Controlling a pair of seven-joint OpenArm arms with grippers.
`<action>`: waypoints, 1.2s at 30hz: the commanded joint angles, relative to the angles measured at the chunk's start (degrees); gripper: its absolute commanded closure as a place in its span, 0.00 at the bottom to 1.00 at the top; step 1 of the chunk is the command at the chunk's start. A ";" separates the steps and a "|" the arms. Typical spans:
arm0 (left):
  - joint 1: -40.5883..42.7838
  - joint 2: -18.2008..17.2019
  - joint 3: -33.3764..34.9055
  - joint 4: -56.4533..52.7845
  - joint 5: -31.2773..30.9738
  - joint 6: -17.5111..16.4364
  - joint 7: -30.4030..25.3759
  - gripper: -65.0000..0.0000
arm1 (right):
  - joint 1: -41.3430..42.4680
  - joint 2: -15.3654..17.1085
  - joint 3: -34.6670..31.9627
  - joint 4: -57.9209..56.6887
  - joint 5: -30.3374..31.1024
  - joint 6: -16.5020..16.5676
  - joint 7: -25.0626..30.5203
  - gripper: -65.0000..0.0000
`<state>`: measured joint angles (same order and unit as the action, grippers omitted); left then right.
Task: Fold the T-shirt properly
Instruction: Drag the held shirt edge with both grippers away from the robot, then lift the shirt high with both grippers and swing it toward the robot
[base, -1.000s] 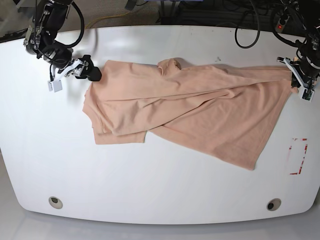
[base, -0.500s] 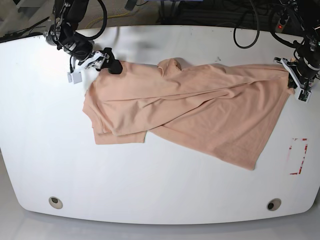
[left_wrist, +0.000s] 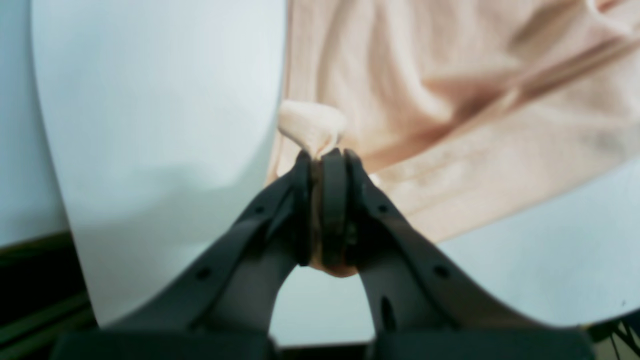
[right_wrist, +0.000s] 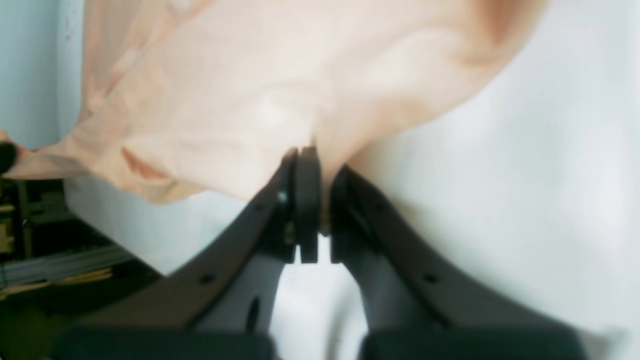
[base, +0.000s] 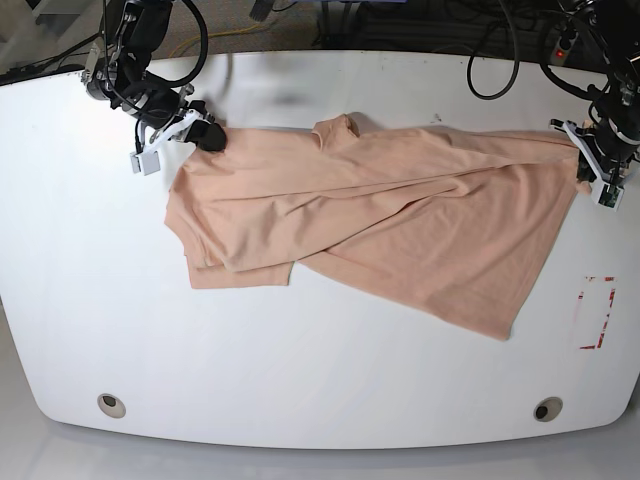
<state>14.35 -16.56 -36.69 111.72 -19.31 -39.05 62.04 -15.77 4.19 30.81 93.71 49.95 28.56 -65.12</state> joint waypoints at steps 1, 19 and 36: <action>-1.03 -0.98 -0.28 0.76 -0.34 0.41 -1.07 1.00 | -0.89 1.84 0.18 2.16 1.69 0.76 0.38 1.00; -0.24 2.97 10.18 0.67 14.70 0.41 -13.47 1.00 | -17.15 3.86 5.02 21.59 1.43 0.32 0.46 1.00; -16.59 15.28 22.05 0.67 30.08 9.47 -24.72 1.00 | 11.07 11.42 1.59 15.34 -13.69 0.76 0.29 1.00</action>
<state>-0.16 -1.26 -15.18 111.44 10.96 -30.28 38.79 -7.35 13.37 33.10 109.89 36.53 29.19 -66.30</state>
